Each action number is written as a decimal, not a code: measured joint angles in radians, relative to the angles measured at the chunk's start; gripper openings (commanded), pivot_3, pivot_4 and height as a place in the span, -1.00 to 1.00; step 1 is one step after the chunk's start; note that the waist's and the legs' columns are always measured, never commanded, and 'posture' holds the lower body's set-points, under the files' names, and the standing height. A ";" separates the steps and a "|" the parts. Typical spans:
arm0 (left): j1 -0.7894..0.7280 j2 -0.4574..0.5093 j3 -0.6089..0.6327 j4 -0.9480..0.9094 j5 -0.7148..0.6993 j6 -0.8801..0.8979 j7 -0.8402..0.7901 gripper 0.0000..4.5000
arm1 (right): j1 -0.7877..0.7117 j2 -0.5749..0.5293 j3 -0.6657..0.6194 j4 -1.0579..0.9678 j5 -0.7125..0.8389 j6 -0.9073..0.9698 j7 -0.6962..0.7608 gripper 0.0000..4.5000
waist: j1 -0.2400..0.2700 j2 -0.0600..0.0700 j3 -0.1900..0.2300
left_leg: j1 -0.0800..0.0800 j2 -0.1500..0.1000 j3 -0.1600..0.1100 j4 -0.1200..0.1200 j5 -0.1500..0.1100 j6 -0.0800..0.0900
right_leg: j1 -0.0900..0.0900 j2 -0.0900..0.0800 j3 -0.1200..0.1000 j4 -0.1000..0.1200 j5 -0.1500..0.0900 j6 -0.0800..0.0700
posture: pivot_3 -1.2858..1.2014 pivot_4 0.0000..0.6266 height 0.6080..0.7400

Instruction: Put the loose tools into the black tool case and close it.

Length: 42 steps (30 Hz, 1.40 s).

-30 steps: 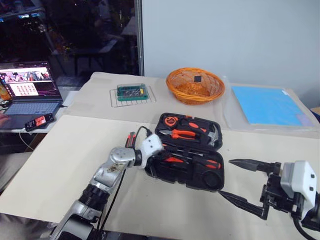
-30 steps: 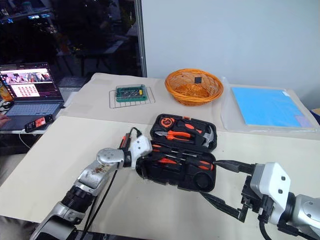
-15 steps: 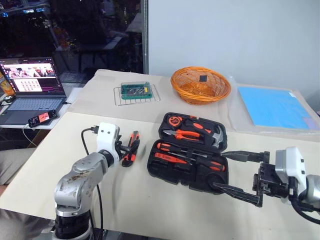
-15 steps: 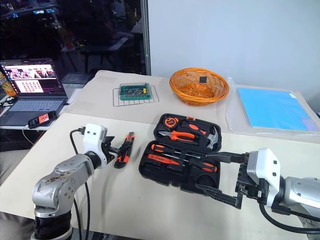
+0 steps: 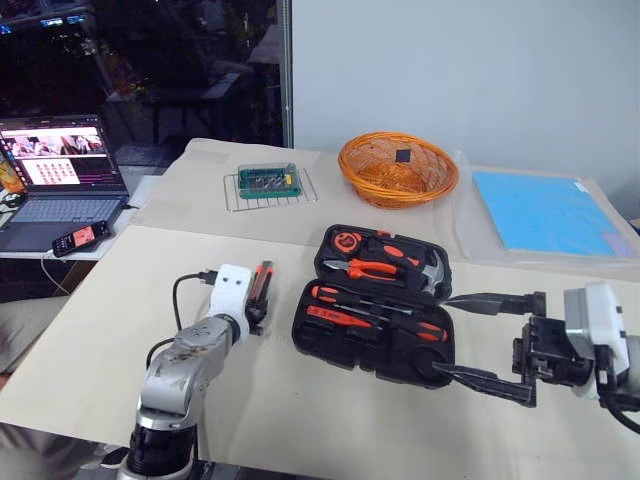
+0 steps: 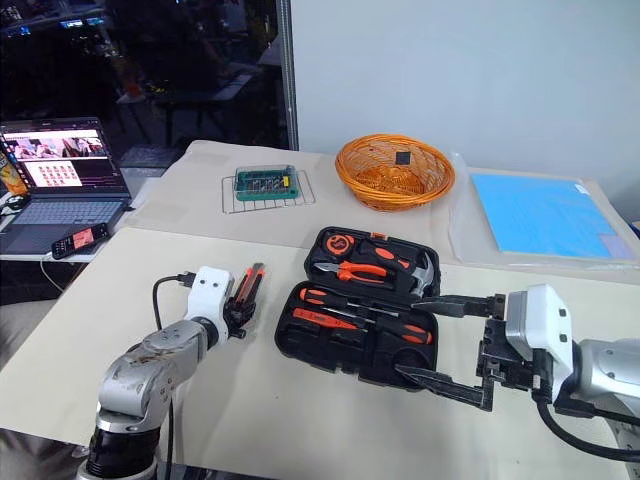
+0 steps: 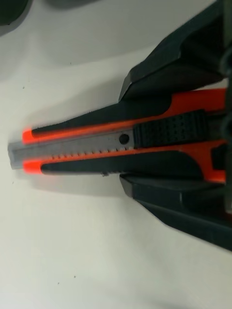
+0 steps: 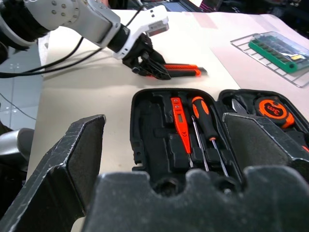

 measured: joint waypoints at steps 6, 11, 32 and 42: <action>-0.140 0.338 0.018 0.047 -0.252 -0.177 -0.627 -0.20 | 0.111 0.042 -0.072 -0.038 0.017 0.002 -0.023 1.00 | 0.003 0.000 0.003 | -0.004 0.001 0.001 0.000 0.001 -0.003 | -0.004 0.004 -0.006 0.001 -0.002 -0.004 | 0.03 -0.52 1.00; -0.332 0.467 -0.267 0.226 -0.154 -0.506 -1.106 -0.20 | 0.186 0.063 -0.130 -0.054 0.018 0.002 -0.026 1.00 | 0.013 0.006 0.002 | -0.004 -0.001 0.002 0.000 0.000 0.001 | 0.000 0.004 -0.005 -0.005 -0.001 -0.003 | 0.03 -0.52 1.00; -0.613 0.184 -0.589 0.605 0.162 -0.641 -1.265 -0.20 | 0.387 0.152 -0.246 -0.214 0.028 0.000 -0.113 1.00 | 0.005 0.005 0.003 | -0.012 -0.001 -0.001 0.005 0.001 0.014 | -0.002 0.007 -0.003 -0.011 0.002 0.009 | 0.03 -0.52 1.00; -0.596 0.179 -0.609 0.565 0.202 -0.629 -1.224 0.55 | 0.382 0.148 -0.250 -0.213 0.028 -0.001 -0.114 1.00 | 0.009 0.005 0.002 | -0.011 -0.001 -0.001 0.005 0.001 0.014 | -0.001 0.007 -0.002 -0.011 0.003 0.008 | 0.03 -0.52 1.00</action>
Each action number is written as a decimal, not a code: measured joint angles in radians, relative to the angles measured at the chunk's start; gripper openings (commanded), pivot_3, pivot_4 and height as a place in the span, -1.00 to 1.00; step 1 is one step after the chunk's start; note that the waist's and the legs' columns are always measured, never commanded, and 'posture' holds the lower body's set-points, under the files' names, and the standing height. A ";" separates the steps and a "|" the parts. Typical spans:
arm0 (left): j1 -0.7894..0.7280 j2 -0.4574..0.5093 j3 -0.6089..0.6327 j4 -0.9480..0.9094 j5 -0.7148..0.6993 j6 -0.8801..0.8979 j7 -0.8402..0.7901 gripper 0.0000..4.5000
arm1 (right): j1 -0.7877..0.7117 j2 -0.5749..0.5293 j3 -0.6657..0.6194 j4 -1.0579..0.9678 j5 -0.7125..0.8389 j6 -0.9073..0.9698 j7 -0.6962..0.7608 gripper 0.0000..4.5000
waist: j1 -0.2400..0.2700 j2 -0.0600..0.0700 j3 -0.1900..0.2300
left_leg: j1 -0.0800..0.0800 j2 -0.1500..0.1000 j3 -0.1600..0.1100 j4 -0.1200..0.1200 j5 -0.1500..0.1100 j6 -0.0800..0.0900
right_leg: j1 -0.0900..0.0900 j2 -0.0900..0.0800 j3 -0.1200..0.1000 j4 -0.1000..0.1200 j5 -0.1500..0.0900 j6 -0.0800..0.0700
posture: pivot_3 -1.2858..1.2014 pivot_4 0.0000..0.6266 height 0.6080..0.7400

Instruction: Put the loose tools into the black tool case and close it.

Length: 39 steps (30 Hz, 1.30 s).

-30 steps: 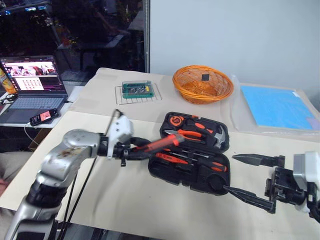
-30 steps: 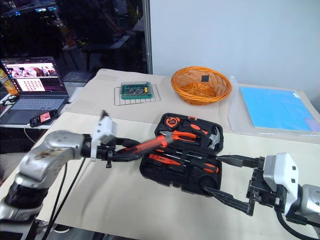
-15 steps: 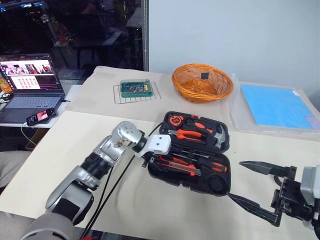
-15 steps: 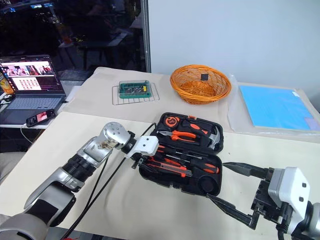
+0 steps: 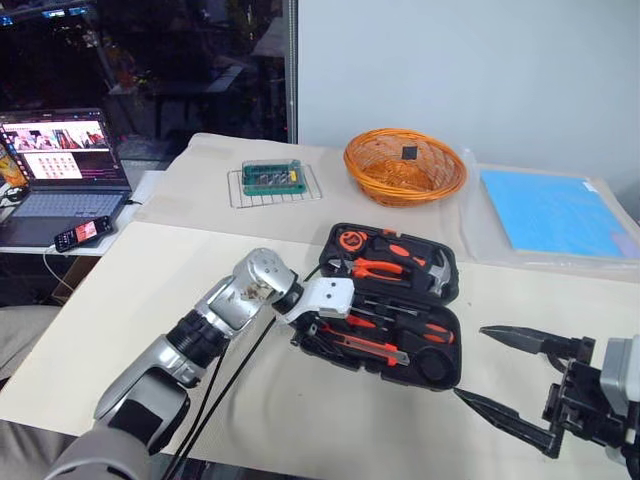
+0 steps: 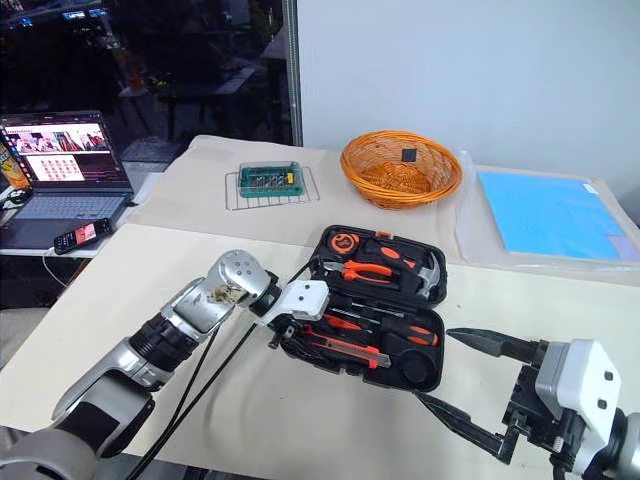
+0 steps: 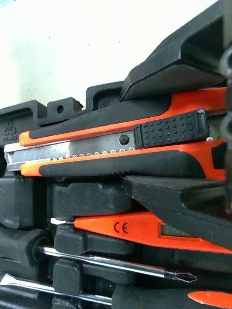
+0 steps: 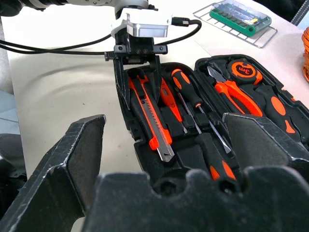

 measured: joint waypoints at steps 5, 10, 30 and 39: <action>0.000 -0.004 0.052 0.001 -0.041 0.014 0.018 0.79 | -0.003 -0.001 0.000 0.000 0.000 0.000 0.000 1.00 | 0.000 0.000 0.000 | -0.001 0.000 0.000 0.000 0.000 0.000 | -0.001 0.000 0.000 0.000 0.000 0.000 | 0.03 -0.52 1.00; 0.004 -0.045 0.270 -0.020 -0.247 0.176 0.060 0.11 | -0.014 -0.001 0.010 0.010 -0.003 0.000 0.001 1.00 | -0.001 0.000 0.000 | 0.000 0.001 -0.001 0.002 0.000 0.000 | 0.000 0.000 0.000 0.001 0.000 0.001 | 0.03 -0.52 1.00; 0.231 -0.066 0.142 -0.004 -0.096 -0.029 0.267 -0.97 | -0.042 -0.026 0.050 0.058 -0.034 0.029 -0.031 1.00 | 0.000 0.010 -0.014 | 0.009 0.002 0.000 0.007 -0.006 -0.006 | 0.005 -0.004 0.002 0.000 -0.001 0.006 | 0.03 -0.52 1.00; 0.300 -0.141 0.297 -0.155 -0.307 0.013 0.293 -0.97 | -0.024 0.001 -0.012 0.094 -0.041 0.076 -0.138 1.00 | 0.003 0.010 -0.012 | -0.001 0.002 0.000 0.007 -0.002 0.003 | 0.001 -0.003 0.001 0.000 0.004 -0.001 | 0.03 -0.52 1.00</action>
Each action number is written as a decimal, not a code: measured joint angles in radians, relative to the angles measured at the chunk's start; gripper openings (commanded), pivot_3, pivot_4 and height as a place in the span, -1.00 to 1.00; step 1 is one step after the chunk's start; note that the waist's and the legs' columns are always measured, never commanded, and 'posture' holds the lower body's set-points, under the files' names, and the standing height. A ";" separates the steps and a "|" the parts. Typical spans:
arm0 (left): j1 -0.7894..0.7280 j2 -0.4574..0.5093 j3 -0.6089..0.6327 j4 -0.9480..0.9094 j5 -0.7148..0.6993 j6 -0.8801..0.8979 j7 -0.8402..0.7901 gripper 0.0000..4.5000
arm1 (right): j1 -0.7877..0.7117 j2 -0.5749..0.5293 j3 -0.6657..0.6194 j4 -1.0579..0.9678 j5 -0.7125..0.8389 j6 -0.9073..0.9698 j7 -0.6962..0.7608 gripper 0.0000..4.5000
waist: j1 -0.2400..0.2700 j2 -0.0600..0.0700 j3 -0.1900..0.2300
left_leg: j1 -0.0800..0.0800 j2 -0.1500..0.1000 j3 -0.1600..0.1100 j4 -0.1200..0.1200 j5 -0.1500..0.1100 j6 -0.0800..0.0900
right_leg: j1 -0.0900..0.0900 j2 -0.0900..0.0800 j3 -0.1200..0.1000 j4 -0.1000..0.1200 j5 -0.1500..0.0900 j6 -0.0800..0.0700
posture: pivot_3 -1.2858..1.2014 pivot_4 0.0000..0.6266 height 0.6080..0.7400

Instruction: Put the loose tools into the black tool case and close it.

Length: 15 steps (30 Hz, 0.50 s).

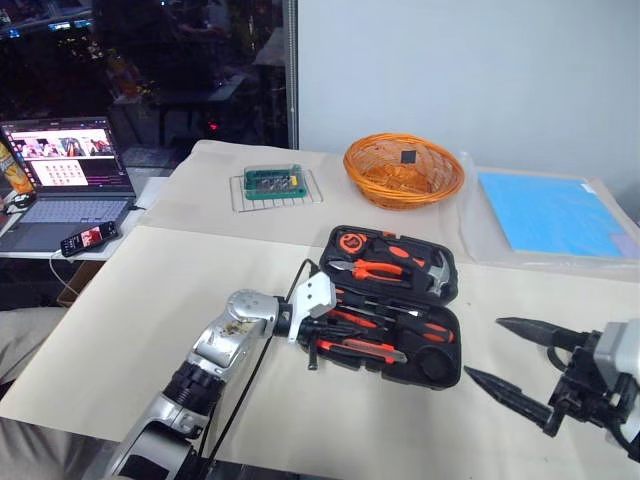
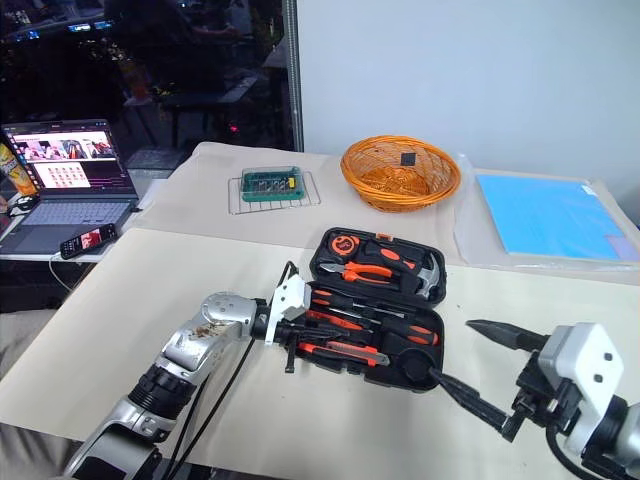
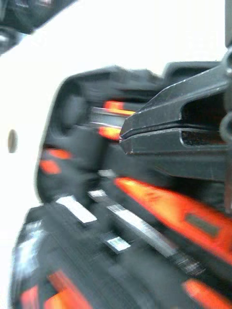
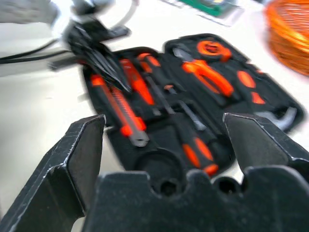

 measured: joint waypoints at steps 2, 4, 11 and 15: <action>-0.018 0.014 0.021 -0.027 -0.046 0.048 -0.011 -0.75 | 0.000 0.000 -0.005 0.014 -0.006 0.018 -0.029 1.00 | -0.002 0.000 0.000 | 0.000 0.000 0.000 0.000 0.000 0.000 | 0.000 0.001 0.000 0.000 0.000 0.000 | 0.03 -0.52 1.00; -0.040 0.033 0.046 -0.059 -0.097 0.117 -0.017 -0.48 | 0.005 -0.033 -0.003 0.050 -0.044 0.083 -0.073 1.00 | -0.003 0.000 0.000 | 0.001 -0.001 0.001 0.001 0.000 0.000 | 0.000 0.000 0.000 0.000 0.000 0.000 | 0.03 -0.52 1.00; -0.093 0.025 0.040 -0.184 -0.179 0.257 0.014 0.65 | -0.057 -0.235 0.062 0.275 -0.195 0.311 -0.138 0.68 | -0.006 -0.001 0.002 | 0.001 -0.002 0.001 0.001 0.000 0.000 | 0.000 0.001 0.001 0.000 0.000 0.000 | 0.03 -0.52 1.00; -0.117 0.011 0.024 -0.216 -0.199 0.290 0.044 0.95 | -0.201 -0.269 0.189 0.421 -0.255 0.374 -0.191 0.39 | -0.012 -0.001 0.003 | 0.000 -0.002 0.001 0.001 0.000 0.000 | 0.000 0.003 0.001 0.000 0.000 0.000 | 0.03 -0.52 1.00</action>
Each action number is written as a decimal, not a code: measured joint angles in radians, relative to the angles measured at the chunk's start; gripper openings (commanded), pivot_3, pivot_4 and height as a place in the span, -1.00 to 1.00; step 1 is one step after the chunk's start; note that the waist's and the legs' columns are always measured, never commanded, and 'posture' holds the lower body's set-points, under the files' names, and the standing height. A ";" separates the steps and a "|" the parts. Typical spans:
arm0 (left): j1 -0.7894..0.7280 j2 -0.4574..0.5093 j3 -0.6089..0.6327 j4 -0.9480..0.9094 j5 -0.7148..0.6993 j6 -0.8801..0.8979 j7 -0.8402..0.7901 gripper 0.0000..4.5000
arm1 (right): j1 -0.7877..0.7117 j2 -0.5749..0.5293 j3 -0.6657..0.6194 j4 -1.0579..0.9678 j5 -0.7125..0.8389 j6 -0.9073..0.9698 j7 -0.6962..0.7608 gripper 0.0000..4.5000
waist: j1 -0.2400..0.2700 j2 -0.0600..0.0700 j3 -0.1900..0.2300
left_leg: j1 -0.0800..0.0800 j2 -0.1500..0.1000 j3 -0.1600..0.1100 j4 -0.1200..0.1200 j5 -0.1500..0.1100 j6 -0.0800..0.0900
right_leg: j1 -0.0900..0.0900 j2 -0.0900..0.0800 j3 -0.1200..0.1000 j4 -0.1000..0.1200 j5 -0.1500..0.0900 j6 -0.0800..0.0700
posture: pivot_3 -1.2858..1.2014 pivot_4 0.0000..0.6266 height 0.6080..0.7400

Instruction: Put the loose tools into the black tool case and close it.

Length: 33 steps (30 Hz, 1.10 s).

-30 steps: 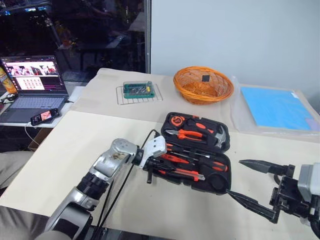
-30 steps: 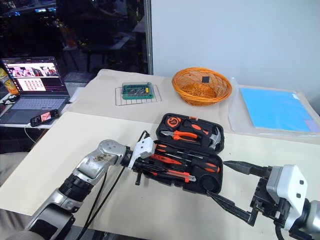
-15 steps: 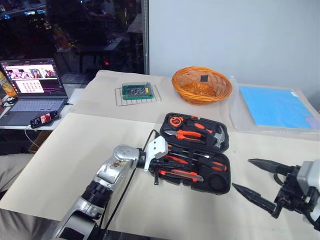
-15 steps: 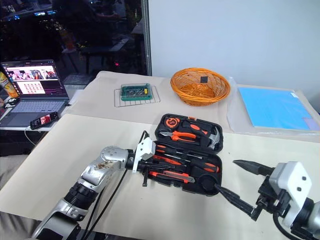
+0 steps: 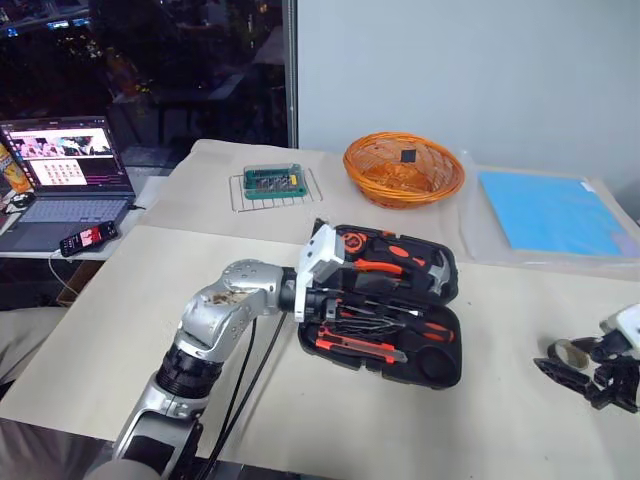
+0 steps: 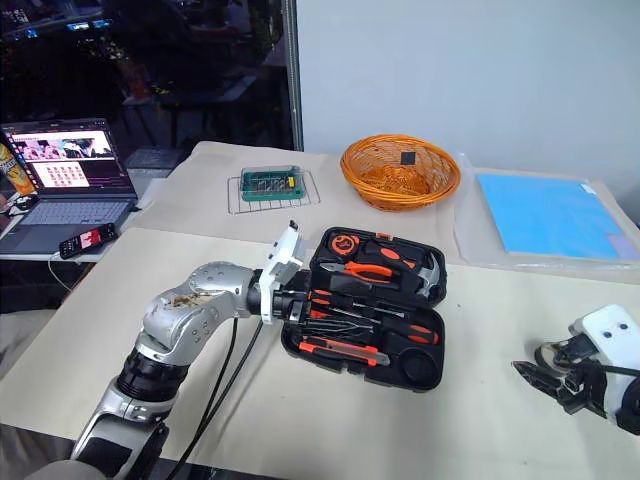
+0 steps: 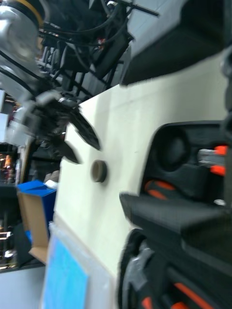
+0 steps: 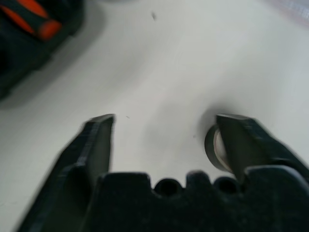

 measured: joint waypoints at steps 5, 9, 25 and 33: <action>-0.002 0.009 -0.010 -0.008 0.001 0.008 0.022 0.95 | -0.167 -0.010 0.140 0.146 -0.035 0.090 -0.034 0.39 | -0.008 0.000 0.001 | 0.000 -0.001 0.000 0.000 0.000 0.000 | 0.000 0.000 0.000 0.001 0.000 0.000 | 0.03 -0.52 1.00; -0.004 0.024 -0.010 -0.012 0.002 0.009 0.033 0.96 | -0.253 -0.023 0.224 0.245 -0.074 0.098 -0.031 -0.08 | -0.012 0.001 0.001 | 0.000 -0.002 0.000 0.000 0.000 0.000 | 0.000 0.000 0.001 0.000 0.000 0.001 | 0.03 -0.52 1.00; -0.001 0.104 -0.003 0.017 0.006 -0.046 -0.027 0.96 | -0.211 -0.062 0.122 0.121 -0.068 0.096 0.134 -0.99 | -0.017 0.002 0.002 | 0.000 -0.001 0.000 0.000 0.000 0.001 | 0.000 0.000 0.001 0.000 -0.002 0.008 | 0.03 -0.52 1.00; 0.056 0.255 0.072 -0.019 -0.059 -0.033 -0.127 0.96 | -0.378 -0.136 0.129 -0.282 0.222 0.311 0.226 -0.99 | -0.019 0.001 0.004 | 0.001 0.002 0.000 0.000 0.000 -0.001 | -0.001 0.000 0.000 0.000 -0.003 0.009 | 0.03 -0.52 1.00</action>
